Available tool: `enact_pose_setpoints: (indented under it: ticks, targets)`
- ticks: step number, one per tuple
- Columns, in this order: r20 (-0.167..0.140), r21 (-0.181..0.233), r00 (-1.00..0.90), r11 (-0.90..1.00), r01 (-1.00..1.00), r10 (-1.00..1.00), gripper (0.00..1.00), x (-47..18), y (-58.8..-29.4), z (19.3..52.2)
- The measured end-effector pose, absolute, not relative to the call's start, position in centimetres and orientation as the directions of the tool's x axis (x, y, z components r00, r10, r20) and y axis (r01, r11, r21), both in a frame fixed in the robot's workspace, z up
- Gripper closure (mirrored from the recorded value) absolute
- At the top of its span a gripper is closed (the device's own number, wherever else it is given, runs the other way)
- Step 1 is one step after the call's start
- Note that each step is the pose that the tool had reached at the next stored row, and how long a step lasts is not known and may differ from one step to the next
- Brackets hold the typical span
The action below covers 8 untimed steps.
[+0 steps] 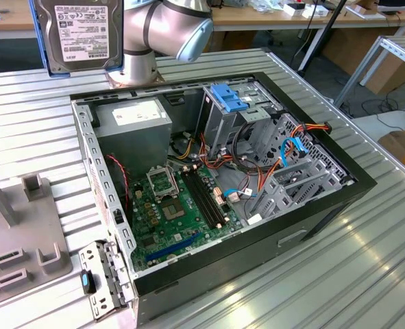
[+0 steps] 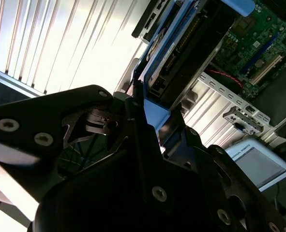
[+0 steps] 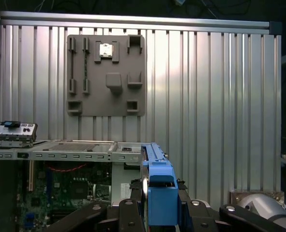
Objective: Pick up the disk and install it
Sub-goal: 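Pick up the disk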
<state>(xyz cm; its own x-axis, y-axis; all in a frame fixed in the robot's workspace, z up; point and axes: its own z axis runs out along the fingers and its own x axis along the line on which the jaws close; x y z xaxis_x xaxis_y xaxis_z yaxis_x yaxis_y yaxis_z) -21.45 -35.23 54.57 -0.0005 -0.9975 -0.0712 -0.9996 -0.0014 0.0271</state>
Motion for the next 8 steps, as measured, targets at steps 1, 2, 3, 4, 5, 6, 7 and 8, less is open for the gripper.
enact_pose_setpoints:
  ticks: [1, 2, 3, 4, 5, 6, 7, 8]
  targets:
    - [-0.071, 0.027, -0.001, -0.001, -1.000, -0.997, 0.64, -21.1, -35.2, 54.6]
    - [-0.071, 0.027, -0.001, -0.001, -1.000, -0.997, 0.64, -20.9, -35.2, 54.6]
    - [-0.071, 0.027, -0.001, -0.001, -1.000, -0.997, 0.64, -20.6, -35.2, 54.6]
    - [-0.071, 0.027, -0.001, -0.001, -1.000, -0.997, 0.64, -20.4, -35.2, 54.6]
    - [-0.071, 0.027, 0.000, -0.001, -1.000, -0.997, 0.64, -20.2, -35.2, 54.6]
    - [-0.071, 0.027, 0.000, -0.001, -1.000, -0.997, 0.64, -20.0, -35.1, 54.6]
    - [-0.071, 0.027, -0.001, -0.001, -1.000, -0.997, 0.64, -19.9, -35.1, 54.6]
    - [-0.071, 0.027, 0.000, -0.001, -1.000, -0.997, 0.64, -19.7, -35.1, 54.6]
